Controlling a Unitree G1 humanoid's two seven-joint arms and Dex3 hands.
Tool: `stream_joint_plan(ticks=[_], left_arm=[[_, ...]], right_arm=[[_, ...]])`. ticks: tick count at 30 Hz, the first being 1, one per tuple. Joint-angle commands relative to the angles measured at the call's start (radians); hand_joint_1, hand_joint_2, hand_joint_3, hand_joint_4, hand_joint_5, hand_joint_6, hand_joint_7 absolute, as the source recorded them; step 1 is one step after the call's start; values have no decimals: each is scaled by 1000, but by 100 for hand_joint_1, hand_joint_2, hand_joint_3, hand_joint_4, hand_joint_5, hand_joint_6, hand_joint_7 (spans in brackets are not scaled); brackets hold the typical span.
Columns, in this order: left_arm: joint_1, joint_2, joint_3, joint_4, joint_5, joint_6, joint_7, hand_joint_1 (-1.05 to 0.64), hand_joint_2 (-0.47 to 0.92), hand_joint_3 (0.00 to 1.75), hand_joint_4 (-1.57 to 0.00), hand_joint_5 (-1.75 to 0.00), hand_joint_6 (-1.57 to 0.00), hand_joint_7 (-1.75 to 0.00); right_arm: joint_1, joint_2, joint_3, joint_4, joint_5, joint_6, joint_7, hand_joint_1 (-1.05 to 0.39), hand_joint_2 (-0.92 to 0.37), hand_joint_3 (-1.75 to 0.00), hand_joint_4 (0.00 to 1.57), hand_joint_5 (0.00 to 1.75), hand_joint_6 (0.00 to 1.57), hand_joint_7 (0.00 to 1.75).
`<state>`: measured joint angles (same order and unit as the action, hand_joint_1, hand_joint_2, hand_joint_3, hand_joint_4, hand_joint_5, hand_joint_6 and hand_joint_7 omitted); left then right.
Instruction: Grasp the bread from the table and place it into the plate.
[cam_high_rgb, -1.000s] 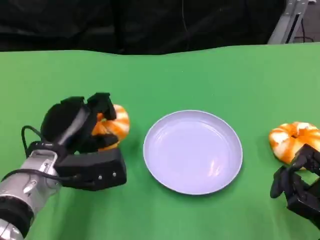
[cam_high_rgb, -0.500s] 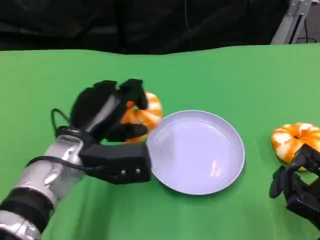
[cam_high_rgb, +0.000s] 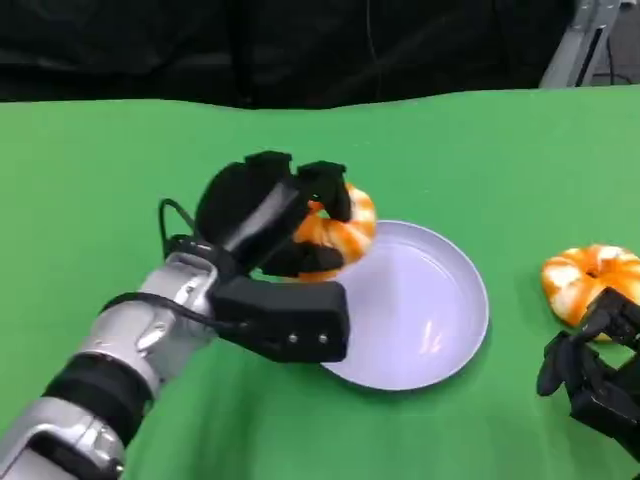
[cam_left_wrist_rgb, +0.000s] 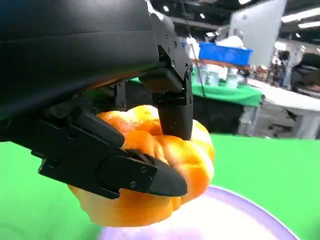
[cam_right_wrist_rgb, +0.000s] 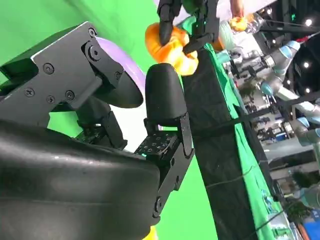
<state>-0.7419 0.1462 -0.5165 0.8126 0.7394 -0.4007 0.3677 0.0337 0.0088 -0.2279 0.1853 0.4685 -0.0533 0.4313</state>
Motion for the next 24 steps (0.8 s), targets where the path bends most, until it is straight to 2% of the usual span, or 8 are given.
stream_joint_plan(ticks=[1,6,15,17,20,21,23,24], left_arm=[[-37,-25,-18,14,5,17,-48,-14,88,37,-72,-175,-63,-169],[-41,-36,-24,13,12,27,-61,-13,87,37,-72,-175,-63,-168],[-53,-62,-55,34,28,40,-60,-12,87,34,-70,-175,-81,-117],[-61,-87,-80,66,51,44,-36,-18,90,14,-78,-155,-98,-53],[-68,-99,-93,94,65,39,-8,-17,92,9,-77,-160,-112,-28],[-71,-105,-97,106,67,38,-1,-15,92,11,-76,-163,-110,-40],[-75,-112,-101,123,69,35,9,-10,91,22,-74,-172,-72,-141],[-77,-118,-103,132,68,39,1,-9,91,23,-74,-173,-66,-156]], right_arm=[[2,-4,-10,-4,12,-5,1,-3,-44,-136,88,175,80,158],[3,-4,-9,-7,11,-6,-1,-3,-44,-136,88,175,80,158],[3,-4,-8,-11,9,-6,-3,-2,-45,-136,87,175,80,158],[1,-5,-9,-9,9,-6,-3,-3,-44,-135,87,175,80,158],[1,-4,-9,-7,8,-10,-2,-3,-44,-135,87,175,80,157],[0,-4,-9,-5,8,-12,0,-3,-44,-135,87,175,80,157],[-1,-4,-10,-2,9,-15,3,-3,-44,-135,87,175,80,157],[-1,-3,-9,-4,8,-13,-1,-3,-44,-135,87,175,80,157]])
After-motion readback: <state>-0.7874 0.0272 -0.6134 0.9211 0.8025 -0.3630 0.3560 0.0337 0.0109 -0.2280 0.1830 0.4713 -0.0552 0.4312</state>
